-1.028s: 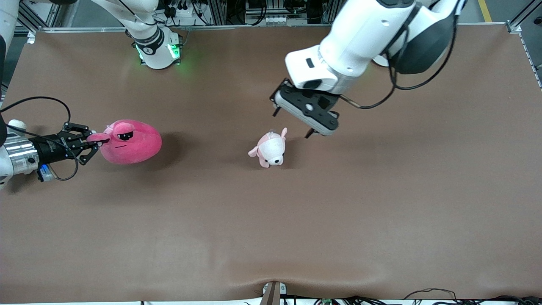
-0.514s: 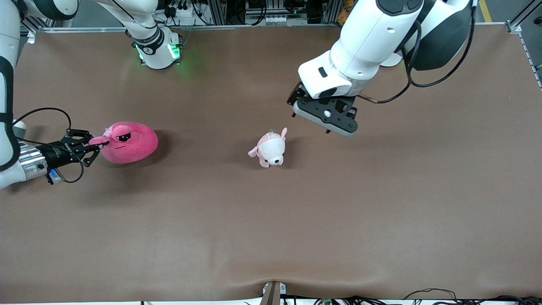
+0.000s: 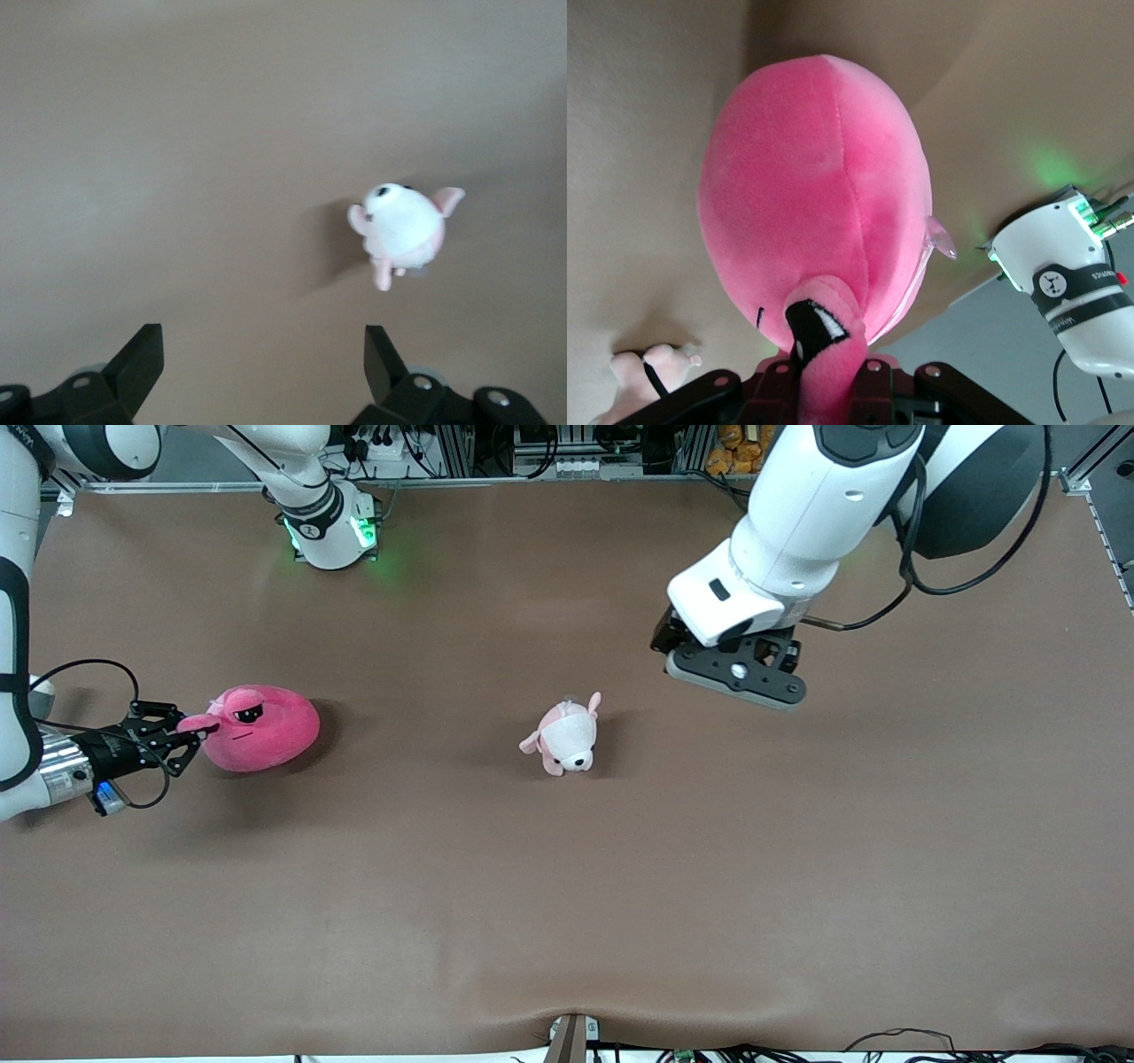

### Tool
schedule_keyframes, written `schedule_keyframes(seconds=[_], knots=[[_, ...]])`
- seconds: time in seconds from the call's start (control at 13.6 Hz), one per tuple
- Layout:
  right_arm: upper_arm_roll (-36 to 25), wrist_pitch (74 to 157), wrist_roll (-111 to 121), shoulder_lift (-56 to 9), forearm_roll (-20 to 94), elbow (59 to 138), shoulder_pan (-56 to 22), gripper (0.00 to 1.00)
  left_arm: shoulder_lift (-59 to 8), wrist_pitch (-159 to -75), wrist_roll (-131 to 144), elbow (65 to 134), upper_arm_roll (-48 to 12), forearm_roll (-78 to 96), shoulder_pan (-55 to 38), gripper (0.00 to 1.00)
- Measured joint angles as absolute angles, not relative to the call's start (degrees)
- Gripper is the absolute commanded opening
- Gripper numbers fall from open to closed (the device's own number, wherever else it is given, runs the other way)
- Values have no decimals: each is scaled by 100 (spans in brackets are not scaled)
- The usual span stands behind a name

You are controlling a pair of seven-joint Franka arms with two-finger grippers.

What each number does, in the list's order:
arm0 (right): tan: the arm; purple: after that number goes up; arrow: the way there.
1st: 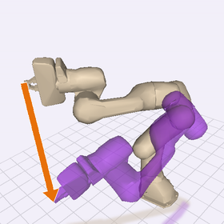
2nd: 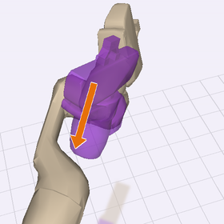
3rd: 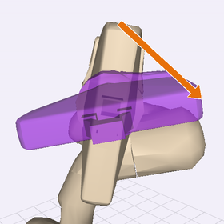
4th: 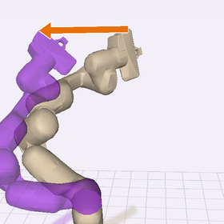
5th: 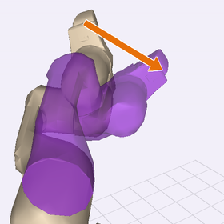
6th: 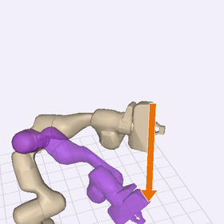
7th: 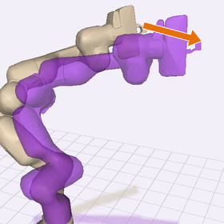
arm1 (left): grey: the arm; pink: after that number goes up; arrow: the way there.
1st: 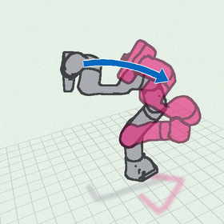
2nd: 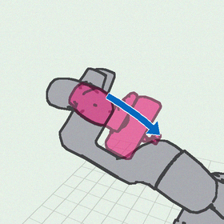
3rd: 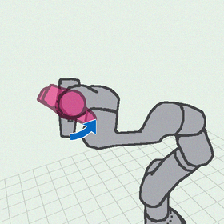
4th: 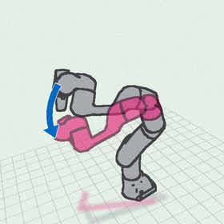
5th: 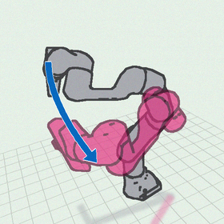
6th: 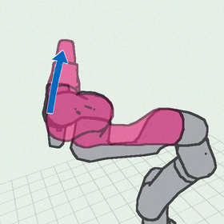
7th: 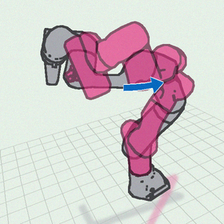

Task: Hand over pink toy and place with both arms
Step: 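Carry the pink plush toward the grey toy while the left gripper withdraws, then lower the pink plush onto the table and open the right gripper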

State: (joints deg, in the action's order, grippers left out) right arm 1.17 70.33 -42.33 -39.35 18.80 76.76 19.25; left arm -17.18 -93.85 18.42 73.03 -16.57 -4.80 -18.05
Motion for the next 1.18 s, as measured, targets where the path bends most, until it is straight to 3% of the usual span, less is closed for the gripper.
schedule_keyframes(seconds=[0.51, 0.59, 0.73, 0.81, 1.18], knots=[[117, 7320, -3778, -4182, 1623, 7591, 2004, 0, -1587, -8968, 1855, 7298, -1636, -660, -937, 100], [117, 7333, -3662, -4199, 1561, 7581, 2005, 15, -1555, -8906, 1853, 7297, -1635, -660, -811, 100], [117, 7333, -3506, -4216, 1498, 7561, 2007, 80, -1504, -8713, 1853, 7296, -1637, -660, -520, 100], [117, 7333, -3437, -4217, 1477, 7560, 2008, 100, -1492, -8670, 1852, 7295, -1636, -660, -381, 100], [124, 7335, -3310, -4219, 1362, 7550, 2008, 100, -1338, -8558, 1850, 7291, -1650, -661, 152, 100]])
